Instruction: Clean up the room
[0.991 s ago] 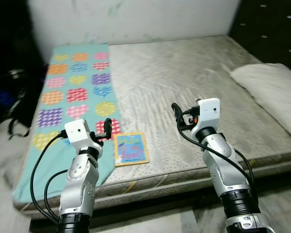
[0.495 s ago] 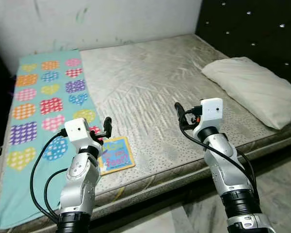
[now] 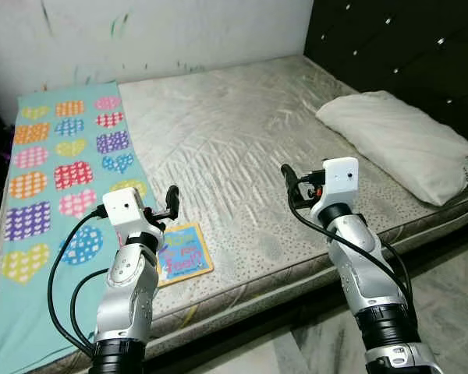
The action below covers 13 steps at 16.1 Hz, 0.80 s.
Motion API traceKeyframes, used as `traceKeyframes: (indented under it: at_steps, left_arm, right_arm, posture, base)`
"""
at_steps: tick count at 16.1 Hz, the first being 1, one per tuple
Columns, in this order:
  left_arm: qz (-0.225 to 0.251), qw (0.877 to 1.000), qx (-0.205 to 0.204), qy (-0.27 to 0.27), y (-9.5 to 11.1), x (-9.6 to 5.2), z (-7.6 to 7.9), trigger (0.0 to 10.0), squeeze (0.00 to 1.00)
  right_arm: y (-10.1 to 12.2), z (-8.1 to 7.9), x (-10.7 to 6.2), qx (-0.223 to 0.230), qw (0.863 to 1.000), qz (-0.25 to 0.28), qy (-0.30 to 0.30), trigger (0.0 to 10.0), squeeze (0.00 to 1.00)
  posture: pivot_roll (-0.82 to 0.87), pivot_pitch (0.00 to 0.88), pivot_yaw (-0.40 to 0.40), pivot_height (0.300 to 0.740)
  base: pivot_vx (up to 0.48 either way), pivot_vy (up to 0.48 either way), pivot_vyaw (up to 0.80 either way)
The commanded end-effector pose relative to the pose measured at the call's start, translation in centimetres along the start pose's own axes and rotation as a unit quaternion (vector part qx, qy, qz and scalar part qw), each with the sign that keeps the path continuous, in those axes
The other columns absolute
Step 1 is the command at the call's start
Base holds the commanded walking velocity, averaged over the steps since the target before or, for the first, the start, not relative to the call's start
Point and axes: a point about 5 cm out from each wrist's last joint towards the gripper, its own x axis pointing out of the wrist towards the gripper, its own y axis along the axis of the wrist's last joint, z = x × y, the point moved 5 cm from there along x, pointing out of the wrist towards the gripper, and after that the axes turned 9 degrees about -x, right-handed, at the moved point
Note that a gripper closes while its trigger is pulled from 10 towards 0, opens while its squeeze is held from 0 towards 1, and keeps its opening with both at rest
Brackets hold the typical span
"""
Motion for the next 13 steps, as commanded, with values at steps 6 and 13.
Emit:
traceKeyframes:
  at_steps: [6, 13]
  left_arm:
    - [0.004, 1.0, 0.011, -0.004, 0.21, 0.25, 0.25, 10.0, 0.0]
    - [0.004, 1.0, 0.01, -0.007, 0.18, 0.25, 0.32, 10.0, 0.0]
  right_arm:
    - [0.97, 0.47, 0.19, -0.003, 1.0, 0.018, -0.012, 10.0, 0.0]
    - [0.79, 0.51, 0.22, -0.005, 1.0, 0.013, -0.014, 10.0, 0.0]
  posture:
    - [-0.09, 0.0, 0.04, 0.74]
    - [-0.09, 0.0, 0.04, 0.74]
  base:
    - [0.0, 0.0, -0.51]
    - [0.0, 0.0, -0.8]
